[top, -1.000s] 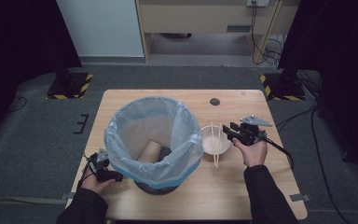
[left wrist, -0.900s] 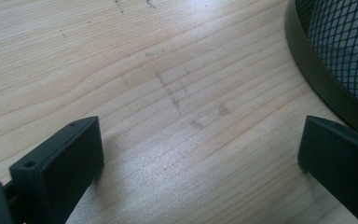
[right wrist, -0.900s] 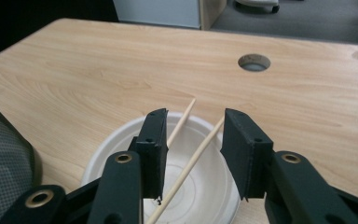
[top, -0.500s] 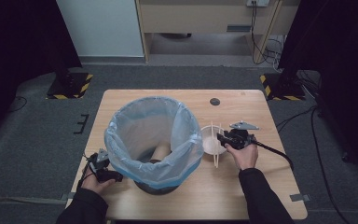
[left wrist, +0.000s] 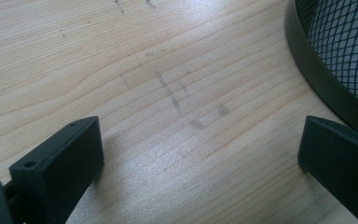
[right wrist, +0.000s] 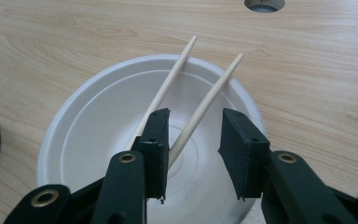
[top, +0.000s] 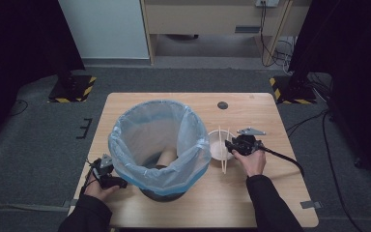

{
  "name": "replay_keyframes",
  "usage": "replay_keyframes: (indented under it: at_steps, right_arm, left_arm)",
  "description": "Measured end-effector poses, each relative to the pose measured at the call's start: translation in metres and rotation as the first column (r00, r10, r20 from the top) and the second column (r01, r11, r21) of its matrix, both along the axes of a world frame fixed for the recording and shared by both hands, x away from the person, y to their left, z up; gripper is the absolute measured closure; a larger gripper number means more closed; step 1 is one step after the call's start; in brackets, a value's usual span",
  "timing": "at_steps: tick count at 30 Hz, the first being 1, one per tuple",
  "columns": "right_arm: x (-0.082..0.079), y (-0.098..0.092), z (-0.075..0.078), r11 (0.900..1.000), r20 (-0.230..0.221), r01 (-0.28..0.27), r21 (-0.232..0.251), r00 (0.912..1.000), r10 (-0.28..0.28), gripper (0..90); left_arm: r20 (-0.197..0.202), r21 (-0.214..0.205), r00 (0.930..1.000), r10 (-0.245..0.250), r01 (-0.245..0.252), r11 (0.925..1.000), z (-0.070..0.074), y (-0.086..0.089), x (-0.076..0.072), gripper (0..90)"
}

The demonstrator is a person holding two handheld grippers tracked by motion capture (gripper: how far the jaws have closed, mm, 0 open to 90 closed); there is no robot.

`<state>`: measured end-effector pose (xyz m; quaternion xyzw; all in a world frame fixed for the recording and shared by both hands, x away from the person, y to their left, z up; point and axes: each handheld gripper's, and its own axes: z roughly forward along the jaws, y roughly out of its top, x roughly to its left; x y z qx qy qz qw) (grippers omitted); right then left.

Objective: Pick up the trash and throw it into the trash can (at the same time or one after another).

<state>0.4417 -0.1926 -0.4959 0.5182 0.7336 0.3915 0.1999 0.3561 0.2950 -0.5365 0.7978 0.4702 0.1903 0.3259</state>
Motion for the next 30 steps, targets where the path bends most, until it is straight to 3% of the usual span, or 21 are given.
replay_keyframes:
  at_steps: [12,30]
  right_arm:
    - [0.002,-0.002,-0.0027,1.0,-0.017,0.007,-0.001,0.9998,-0.007,68.3]
    - [0.0015,-0.0027,-0.002,0.9998,-0.049,0.015,-0.016,0.9987,-0.016,84.9]
  left_arm:
    - [0.0,0.0,1.0,0.0,0.0,1.0,0.0,0.0,0.0,0.0]
    - [0.0,0.0,1.0,0.0,0.0,1.0,0.0,0.0,0.0,0.0]
